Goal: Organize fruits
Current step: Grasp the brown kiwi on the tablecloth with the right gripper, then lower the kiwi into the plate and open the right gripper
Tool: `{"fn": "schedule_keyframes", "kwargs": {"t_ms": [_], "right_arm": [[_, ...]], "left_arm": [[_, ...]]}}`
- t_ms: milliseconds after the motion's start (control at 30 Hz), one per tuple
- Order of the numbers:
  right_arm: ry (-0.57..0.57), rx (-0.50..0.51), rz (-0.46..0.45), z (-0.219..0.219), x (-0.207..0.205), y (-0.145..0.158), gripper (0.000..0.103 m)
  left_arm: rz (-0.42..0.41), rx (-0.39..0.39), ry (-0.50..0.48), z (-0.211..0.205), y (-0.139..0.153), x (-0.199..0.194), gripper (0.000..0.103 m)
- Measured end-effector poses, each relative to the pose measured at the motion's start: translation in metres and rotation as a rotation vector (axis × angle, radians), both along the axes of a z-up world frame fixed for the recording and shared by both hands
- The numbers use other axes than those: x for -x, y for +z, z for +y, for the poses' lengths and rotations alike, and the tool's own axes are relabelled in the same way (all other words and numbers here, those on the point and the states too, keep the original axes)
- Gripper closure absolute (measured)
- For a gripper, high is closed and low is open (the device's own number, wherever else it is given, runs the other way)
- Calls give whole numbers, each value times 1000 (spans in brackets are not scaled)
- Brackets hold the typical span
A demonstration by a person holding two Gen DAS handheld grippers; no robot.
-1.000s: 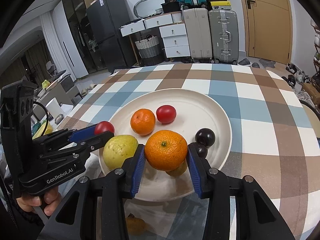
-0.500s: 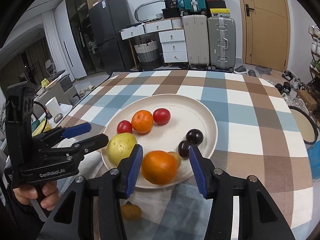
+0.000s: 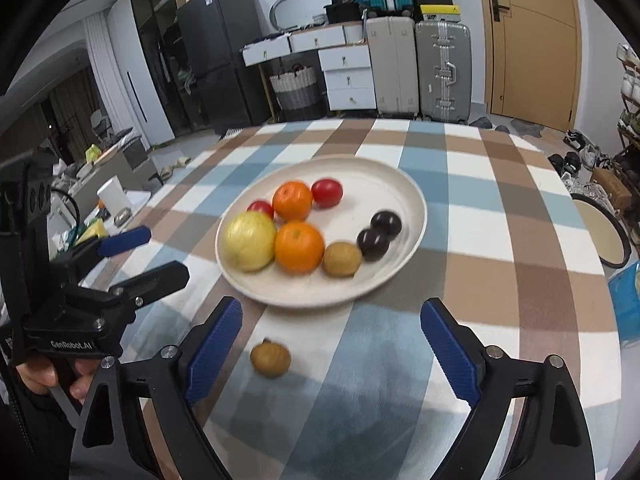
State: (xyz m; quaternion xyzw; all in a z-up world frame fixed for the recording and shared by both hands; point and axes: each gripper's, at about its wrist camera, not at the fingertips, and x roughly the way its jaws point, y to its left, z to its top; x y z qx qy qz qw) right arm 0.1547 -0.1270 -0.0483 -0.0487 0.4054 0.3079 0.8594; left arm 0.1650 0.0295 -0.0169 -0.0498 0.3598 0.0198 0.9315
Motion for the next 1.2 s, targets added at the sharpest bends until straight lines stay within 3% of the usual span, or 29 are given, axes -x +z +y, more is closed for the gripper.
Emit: {"fn": "schedule_keyframes", "kwargs": {"t_ms": [367,467,533,633,700,800,967,1200], "right_arm": [[49,72,49,14,20,-28,11],[80,85,56,19,23,-31,29],[88,105,38,23,26,-32,35],[112,108,31,27,27,-31,57],[139,95,42,29,27,-31,74],[147,82,24,29,28,-27,75],[108,45,3,22,19,-17,75],[53,6,-23,17,-1,-4,75]], "left_arm": [[43,0,-16,-4,-12,14,1],[45,-1,-21,-5,-14,13,1],[45,1,-31,-6,-14,13,2],[46,26,-66,-8,-14,11,19],[60,42,-95,-9,-15,9,43],[67,49,-119,-11,-17,7,63],[45,43,-125,-11,-16,4,85],[-9,54,-108,-2,-4,-4,92]]}}
